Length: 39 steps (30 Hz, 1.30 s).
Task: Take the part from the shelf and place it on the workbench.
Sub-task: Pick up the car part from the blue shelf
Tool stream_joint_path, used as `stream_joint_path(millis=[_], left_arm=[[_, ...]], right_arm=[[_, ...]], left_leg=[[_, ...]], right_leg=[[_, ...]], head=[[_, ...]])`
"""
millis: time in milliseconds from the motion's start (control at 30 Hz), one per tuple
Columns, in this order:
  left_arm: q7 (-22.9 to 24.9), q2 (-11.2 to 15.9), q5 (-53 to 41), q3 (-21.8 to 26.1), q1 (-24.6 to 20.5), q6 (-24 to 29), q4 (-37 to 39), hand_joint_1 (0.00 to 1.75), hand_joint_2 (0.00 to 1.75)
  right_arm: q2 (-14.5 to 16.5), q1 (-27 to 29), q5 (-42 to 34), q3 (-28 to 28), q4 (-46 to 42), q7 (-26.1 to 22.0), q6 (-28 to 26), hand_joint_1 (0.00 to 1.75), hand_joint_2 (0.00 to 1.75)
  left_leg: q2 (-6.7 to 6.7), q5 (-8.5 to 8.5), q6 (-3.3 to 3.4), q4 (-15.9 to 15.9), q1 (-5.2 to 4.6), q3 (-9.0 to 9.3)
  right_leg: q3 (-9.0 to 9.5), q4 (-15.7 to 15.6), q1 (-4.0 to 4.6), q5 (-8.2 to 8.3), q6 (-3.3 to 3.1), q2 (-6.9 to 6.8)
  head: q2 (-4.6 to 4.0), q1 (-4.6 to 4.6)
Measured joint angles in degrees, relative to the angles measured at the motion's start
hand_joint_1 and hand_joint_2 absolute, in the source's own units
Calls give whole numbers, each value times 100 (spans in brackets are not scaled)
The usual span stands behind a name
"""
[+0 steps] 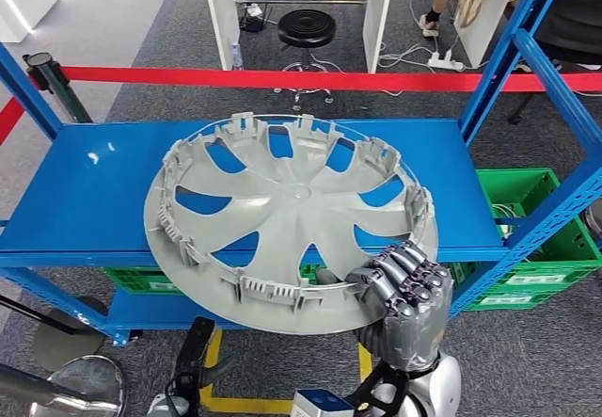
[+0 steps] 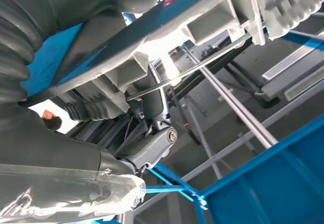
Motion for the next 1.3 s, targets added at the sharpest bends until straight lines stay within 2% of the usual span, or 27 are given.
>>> stream_joint_path(millis=[67, 100, 133, 167, 233, 300, 367, 433, 467, 567, 600, 633, 667, 733, 800, 833, 867, 933, 967, 1000, 1067, 1100, 1133, 1167, 1200, 1233, 1300], left_arm=[[-7, 18, 28, 1, 20, -50, -2, 0, 175], [-7, 30, 37, 0, 34, -74, -3, 0, 175], [-7, 43, 42, -2, 47, -97, -4, 0, 175], [-13, 57, 41, -6, 61, -128, -5, 0, 175], [-146, 96, -39, -46, 201, -260, -11, 0, 175], [-522, 192, -194, -134, 584, -473, -15, 0, 175], [-905, 329, -284, -208, 1069, -638, -8, 0, 175], [-1055, 452, -322, -239, 1419, -711, 9, 0, 175], [-1067, 503, -343, -253, 1516, -741, 16, 0, 175], [-1107, 594, -298, -292, 1593, -948, 33, 0, 175], [-1183, 607, -225, -294, 1602, -1062, 35, 0, 175], [-1318, 617, -134, -284, 1609, -1188, 36, 0, 175], [-1492, 626, -40, -260, 1616, -1312, 37, 0, 175], [-1854, 645, 125, -196, 1614, -1530, 37, 0, 175], [-2032, 626, 218, -158, 1599, -1736, 5, 0, 175], [-2053, 589, 244, -167, 1595, -1824, -37, 0, 175], [-2061, 533, 270, -193, 1598, -1885, -93, 0, 175], [-2064, 402, 316, -265, 1593, -1909, -186, 0, 175], [-2064, 339, 334, -299, 1581, -1899, -215, 0, 175], [-2065, 286, 340, -325, 1563, -1892, -234, 0, 175], [-2065, 224, 358, -361, 1530, -1882, -262, 0, 175], [-2065, 212, 371, -372, 1521, -1880, -268, 0, 175], [-2065, 208, 387, -381, 1517, -1882, -272, 0, 175], [-2065, 207, 405, -392, 1518, -1885, -277, 0, 175], [-2065, 204, 423, -406, 1519, -1891, -281, 0, 175], [-2065, 201, 441, -425, 1518, -1897, -286, 0, 175], [-2065, 186, 467, -471, 1514, -1905, -290, 0, 175]], right_arm=[[-1, -3, 2, -1, 13, -8, 0, 175, 175], [-1, -4, 7, -2, 20, -7, 0, 175, 175], [-1, -5, 12, -4, 27, -8, 0, 175, 175], [-1, -5, 31, -5, 33, -10, 0, 175, 175], [-1, 7, 167, -27, 0, 28, 0, 175, 175], [2, 104, 293, -114, -154, -1, -2, 175, 175], [11, 285, 235, -232, -371, -114, -5, 175, 175], [33, 450, 165, -325, -543, -163, -5, 175, 175], [45, 512, 166, -362, -613, -172, -5, 175, 175], [80, 653, 224, -451, -777, -195, -5, 175, 175], [91, 697, 247, -482, -818, -201, -4, 175, 175], [104, 747, 267, -514, -861, -203, -4, 175, 175], [118, 796, 283, -548, -905, -203, -4, 175, 175], [152, 900, 299, -620, -1001, -200, -3, 175, 175], [187, 1005, 316, -699, -1118, -142, -4, 175, 175], [206, 1057, 342, -738, -1185, -83, -5, 175, 175], [223, 1104, 373, -773, -1249, -15, -5, 175, 175], [248, 1167, 431, -814, -1336, 76, -5, 175, 175], [254, 1187, 448, -824, -1361, 93, -5, 175, 175], [256, 1200, 467, -831, -1378, 103, -5, 175, 175], [260, 1210, 510, -838, -1398, 146, -5, 175, 175], [261, 1212, 532, -840, -1403, 173, -5, 175, 175], [263, 1216, 549, -844, -1410, 199, -5, 175, 175], [266, 1221, 563, -848, -1417, 221, -5, 175, 175], [269, 1228, 575, -853, -1426, 237, -4, 175, 175], [272, 1234, 587, -857, -1436, 250, -4, 175, 175], [279, 1248, 610, -860, -1470, 264, -5, 175, 175]], left_leg=[[4, 120, 27, 9, -9, -162], [6, 180, 29, 16, -15, -245], [8, 236, 25, 25, -18, -326], [8, 287, 17, 36, -21, -403], [6, 360, -16, 68, -23, -515], [29, 404, -64, 108, -40, -561], [64, 456, -123, 131, -48, -587], [61, 416, -192, 175, -39, -653], [51, 265, -231, 282, -32, -711], [33, -529, -339, 1168, 13, -951], [33, -671, -360, 1490, 29, -993], [33, -673, -373, 1690, 43, -974], [33, -546, -380, 1697, 55, -869], [30, -224, -377, 1169, 78, -394], [14, -233, -336, 360, 72, 165], [4, -300, -301, 99, 59, 316], [-3, -339, -256, -31, 39, 366], [5, -253, -159, -53, 25, 282], [15, -191, -107, -54, 24, 225], [27, -123, -62, -61, 27, 158], [41, 10, -1, -55, 8, 0], [48, 78, 14, -50, -11, -87], [55, 146, 25, -43, -33, -178], [61, 211, 32, -36, -56, -269], [64, 270, 35, -30, -78, -353], [62, 327, 34, -25, -96, -425], [57, 432, 13, -9, -134, -533]], right_leg=[[-190, 739, -5, -501, 27, 25], [-230, 1045, -6, -600, 38, 28], [-194, 1187, -6, -570, 44, 29], [-53, 1118, -6, -439, 41, 29], [490, 442, -4, -214, 14, 31], [1037, -316, 5, -268, -27, 55], [1210, -591, 21, -355, -66, 92], [1127, -625, 0, -293, -133, 93], [1071, -637, -14, -237, -176, 78], [871, -638, -20, -63, -235, 24], [794, -629, -18, -7, -234, 14], [711, -614, -16, 48, -228, 7], [626, -594, -16, 100, -216, 5], [465, -541, -18, 197, -177, 11], [362, -498, -8, 286, -115, 18], [341, -494, -5, 338, -80, 16], [328, -506, -7, 396, -44, 12], [292, -520, -28, 446, 23, 14], [240, -454, -37, 334, 47, 22], [165, -274, -42, 108, 65, 30], [-20, 412, -43, -497, 80, 39], [-78, 793, -42, -694, 82, 39], [-78, 1059, -40, -742, 75, 39], [5, 1148, -33, -660, 56, 39], [183, 1034, -20, -501, 23, 39], [459, 727, 4, -353, -24, 39], [1150, -184, 63, -320, -127, 33]], head=[[0, 7], [0, 5], [0, 6], [0, 7], [0, 7], [0, -1], [0, -7], [0, -8], [0, -19], [0, -43], [0, -45], [0, -45], [0, -45], [0, -45], [0, -45], [0, -47], [0, -48], [0, -53], [0, -45], [0, -35], [0, -9], [0, -5], [0, -4], [0, -5], [0, -5], [0, -6], [0, -9]])
